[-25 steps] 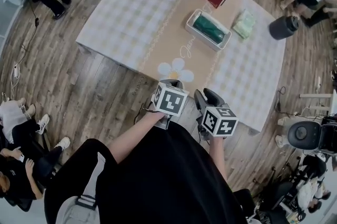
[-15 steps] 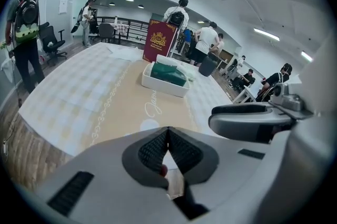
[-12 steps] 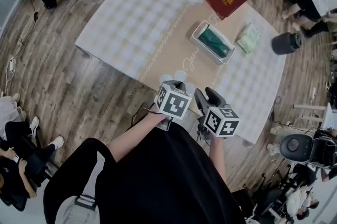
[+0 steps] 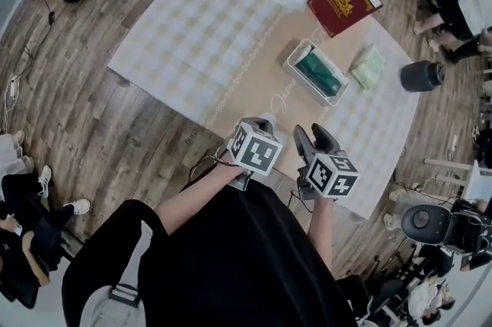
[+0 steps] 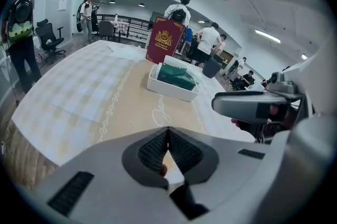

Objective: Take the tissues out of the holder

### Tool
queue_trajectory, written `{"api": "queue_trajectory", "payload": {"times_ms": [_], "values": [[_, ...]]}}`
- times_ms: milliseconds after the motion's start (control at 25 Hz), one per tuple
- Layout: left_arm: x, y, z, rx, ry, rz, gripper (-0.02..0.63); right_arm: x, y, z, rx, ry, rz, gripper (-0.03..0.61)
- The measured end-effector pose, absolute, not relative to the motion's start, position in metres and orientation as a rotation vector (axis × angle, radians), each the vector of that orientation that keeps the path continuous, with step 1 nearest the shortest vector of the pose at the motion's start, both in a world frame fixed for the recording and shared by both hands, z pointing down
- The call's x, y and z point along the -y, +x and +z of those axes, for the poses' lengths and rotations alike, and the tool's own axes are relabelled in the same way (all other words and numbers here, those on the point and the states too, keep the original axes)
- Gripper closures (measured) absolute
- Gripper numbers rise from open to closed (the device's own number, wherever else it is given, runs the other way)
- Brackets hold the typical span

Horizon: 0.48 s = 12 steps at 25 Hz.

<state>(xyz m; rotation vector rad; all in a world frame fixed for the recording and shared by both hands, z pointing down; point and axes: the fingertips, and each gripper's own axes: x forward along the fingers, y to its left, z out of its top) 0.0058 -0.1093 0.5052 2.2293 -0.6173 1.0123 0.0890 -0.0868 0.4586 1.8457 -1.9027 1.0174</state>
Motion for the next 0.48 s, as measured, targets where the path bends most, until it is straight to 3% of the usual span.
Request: {"api": "queue_trajectory", "payload": {"times_ms": [480], "values": [[0.111,0.010,0.513,0.566,2.211,1.013,0.607,0.099,0.107,0.460,1.839,1.842,0.956,0.324]]}}
